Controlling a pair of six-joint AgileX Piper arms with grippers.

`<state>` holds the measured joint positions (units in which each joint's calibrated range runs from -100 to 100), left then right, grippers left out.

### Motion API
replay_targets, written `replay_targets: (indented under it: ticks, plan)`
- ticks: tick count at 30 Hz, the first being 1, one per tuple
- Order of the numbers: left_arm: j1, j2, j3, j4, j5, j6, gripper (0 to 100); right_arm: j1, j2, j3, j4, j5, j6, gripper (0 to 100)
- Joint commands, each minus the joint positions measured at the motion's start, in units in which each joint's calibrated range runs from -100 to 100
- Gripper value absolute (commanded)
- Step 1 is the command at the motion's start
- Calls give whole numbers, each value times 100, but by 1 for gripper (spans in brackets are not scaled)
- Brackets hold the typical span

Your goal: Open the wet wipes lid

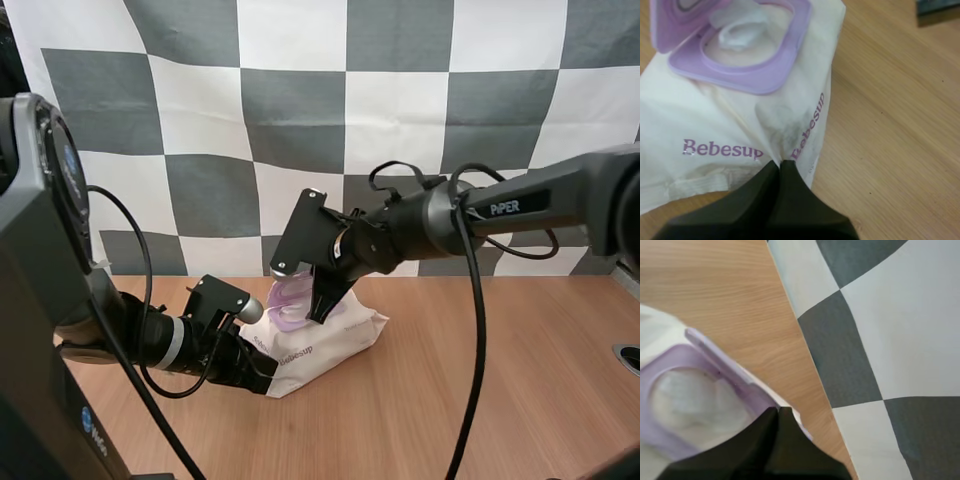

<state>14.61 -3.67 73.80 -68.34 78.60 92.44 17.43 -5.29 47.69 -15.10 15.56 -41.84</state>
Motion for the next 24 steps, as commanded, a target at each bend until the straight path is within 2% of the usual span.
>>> replay_targets:
  ticks: [1, 10, 15, 17, 19, 20, 22, 23, 24]
  plan:
    - [0, -3, 2, -1, 53, 95, 0, -4, 206, -312, -1, 166, -6, 0]
    - [0, -3, 2, -55, 63, 95, 0, -30, 1404, -990, -72, 61, -22, 0]
    - [0, -17, 2, -137, 80, 55, 2, -30, 1376, -1071, -72, 309, 17, 0]
    - [0, -151, 2, -137, 80, 29, 15, -30, 1113, -1071, -72, 523, 76, 0]
    - [16, -451, -107, -107, 219, -151, 35, -30, 717, -1071, -72, 894, 257, 0]
    - [33, -684, -186, -22, 388, -493, 50, -30, 515, -1071, -44, 1167, 366, 3]
    - [70, -1306, -431, 335, 815, -1247, 72, -30, -100, -1071, 193, 1872, 441, 27]
    - [89, -1685, -594, 546, 991, -1602, 75, -30, -376, -1071, 272, 2192, 450, 36]
    - [121, -2093, -782, 748, 1149, -1934, 74, -30, -760, -1071, 283, 2543, 526, 37]
